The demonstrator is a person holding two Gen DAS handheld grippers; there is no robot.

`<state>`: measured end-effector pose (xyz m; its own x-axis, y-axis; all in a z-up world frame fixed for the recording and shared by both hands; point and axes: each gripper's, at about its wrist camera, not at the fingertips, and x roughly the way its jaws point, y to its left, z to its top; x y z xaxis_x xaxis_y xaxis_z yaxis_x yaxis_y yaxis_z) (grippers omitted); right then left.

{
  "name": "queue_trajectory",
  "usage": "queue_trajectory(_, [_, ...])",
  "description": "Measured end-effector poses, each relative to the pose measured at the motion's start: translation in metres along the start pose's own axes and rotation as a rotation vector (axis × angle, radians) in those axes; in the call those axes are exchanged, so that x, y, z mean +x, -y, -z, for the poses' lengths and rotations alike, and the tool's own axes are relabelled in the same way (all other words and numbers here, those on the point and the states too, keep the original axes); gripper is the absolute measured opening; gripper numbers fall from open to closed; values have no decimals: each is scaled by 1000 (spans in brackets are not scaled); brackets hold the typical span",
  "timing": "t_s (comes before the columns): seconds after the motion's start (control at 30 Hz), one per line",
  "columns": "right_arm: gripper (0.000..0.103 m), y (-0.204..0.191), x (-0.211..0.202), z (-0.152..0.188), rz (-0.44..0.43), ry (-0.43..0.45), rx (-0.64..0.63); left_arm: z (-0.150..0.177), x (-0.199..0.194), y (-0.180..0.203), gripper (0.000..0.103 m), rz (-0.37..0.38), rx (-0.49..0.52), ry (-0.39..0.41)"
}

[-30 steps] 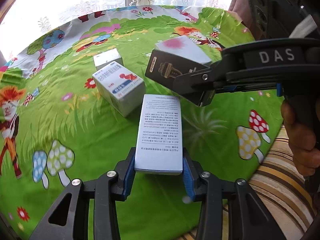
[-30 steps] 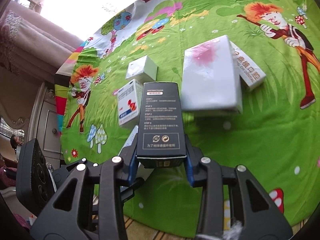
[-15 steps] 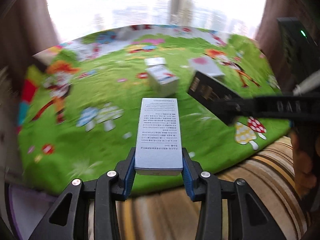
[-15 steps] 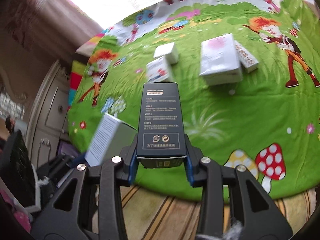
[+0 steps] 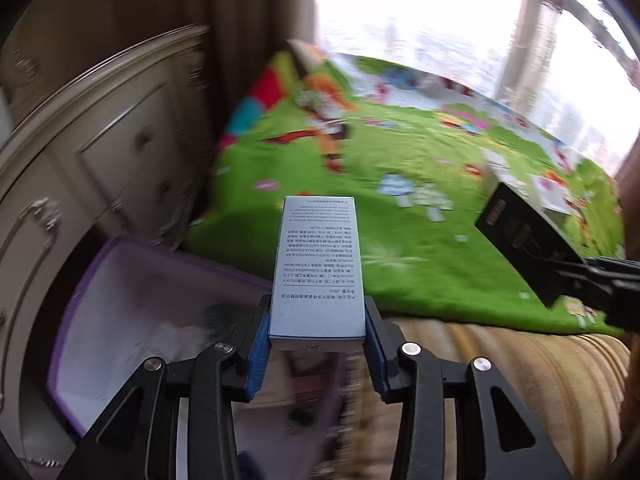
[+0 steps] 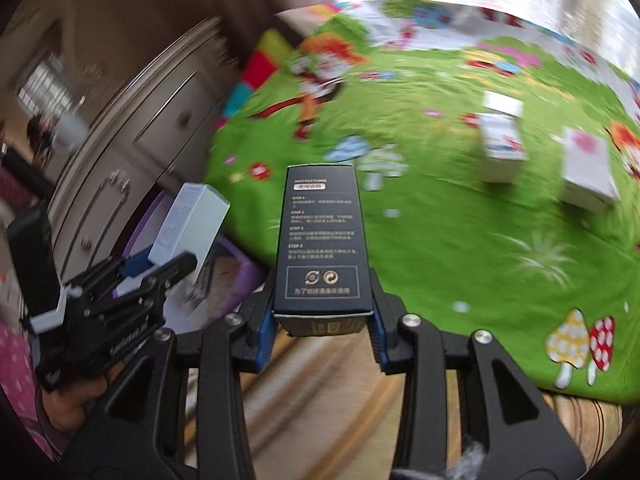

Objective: Organize rigid objects
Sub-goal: 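Carry both held boxes over the purple box, then open both tools to drop the boxes into the purple box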

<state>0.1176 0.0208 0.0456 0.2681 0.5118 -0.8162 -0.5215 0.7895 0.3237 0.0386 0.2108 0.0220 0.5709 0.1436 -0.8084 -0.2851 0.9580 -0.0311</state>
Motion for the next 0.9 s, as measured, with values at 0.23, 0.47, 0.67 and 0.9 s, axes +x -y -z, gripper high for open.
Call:
queue_trajectory(0.23, [43, -71, 36, -1, -14, -76, -178, 14, 3, -51, 42, -126, -86, -11])
queue_trajectory(0.47, [43, -127, 70, 11, -33, -148, -314, 24, 1, -83, 43, -197, -156, -25])
queue_trajectory(0.67, [49, -159, 90, 24, -48, -190, -402, 29, -2, -104, 67, -194, -228, -37])
queue_trajectory(0.9, [60, -161, 87, 26, -22, -180, -439, 19, -4, -102, 67, -170, -243, -23])
